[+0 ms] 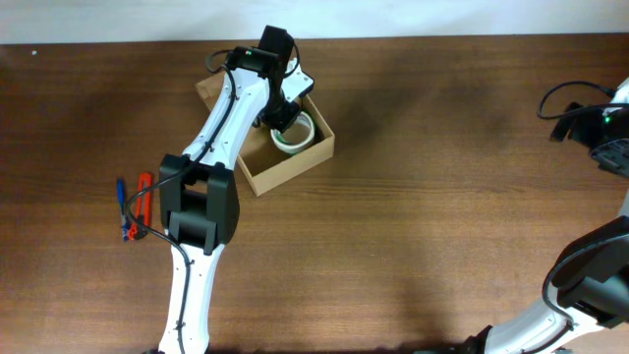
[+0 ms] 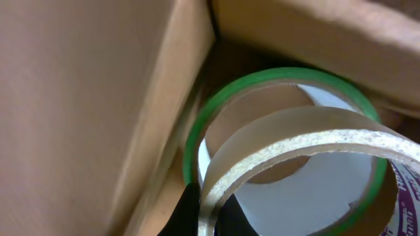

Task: Pack container
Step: 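Carry the white tape into the box and drop it onto the green tape, then move the left gripper to the blue pen and grasp it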

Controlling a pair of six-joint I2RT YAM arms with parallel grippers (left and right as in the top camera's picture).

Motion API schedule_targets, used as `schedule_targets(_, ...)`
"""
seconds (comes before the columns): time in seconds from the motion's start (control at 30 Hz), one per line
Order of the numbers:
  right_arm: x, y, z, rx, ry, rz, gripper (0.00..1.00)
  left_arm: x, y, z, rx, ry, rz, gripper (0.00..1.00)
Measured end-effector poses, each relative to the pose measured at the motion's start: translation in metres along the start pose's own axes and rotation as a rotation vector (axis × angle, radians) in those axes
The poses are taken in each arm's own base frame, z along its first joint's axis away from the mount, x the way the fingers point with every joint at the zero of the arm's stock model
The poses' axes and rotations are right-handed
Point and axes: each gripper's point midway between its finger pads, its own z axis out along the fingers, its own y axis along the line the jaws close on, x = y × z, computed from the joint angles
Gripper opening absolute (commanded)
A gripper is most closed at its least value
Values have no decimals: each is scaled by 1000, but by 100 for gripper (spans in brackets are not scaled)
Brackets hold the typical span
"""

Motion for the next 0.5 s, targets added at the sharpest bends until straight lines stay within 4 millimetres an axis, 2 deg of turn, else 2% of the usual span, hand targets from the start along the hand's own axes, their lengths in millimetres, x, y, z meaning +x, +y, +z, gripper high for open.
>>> schedule_targets(0.5,0,0,0,0,0,0,99,-6,2,0,-8,-24,-2,2)
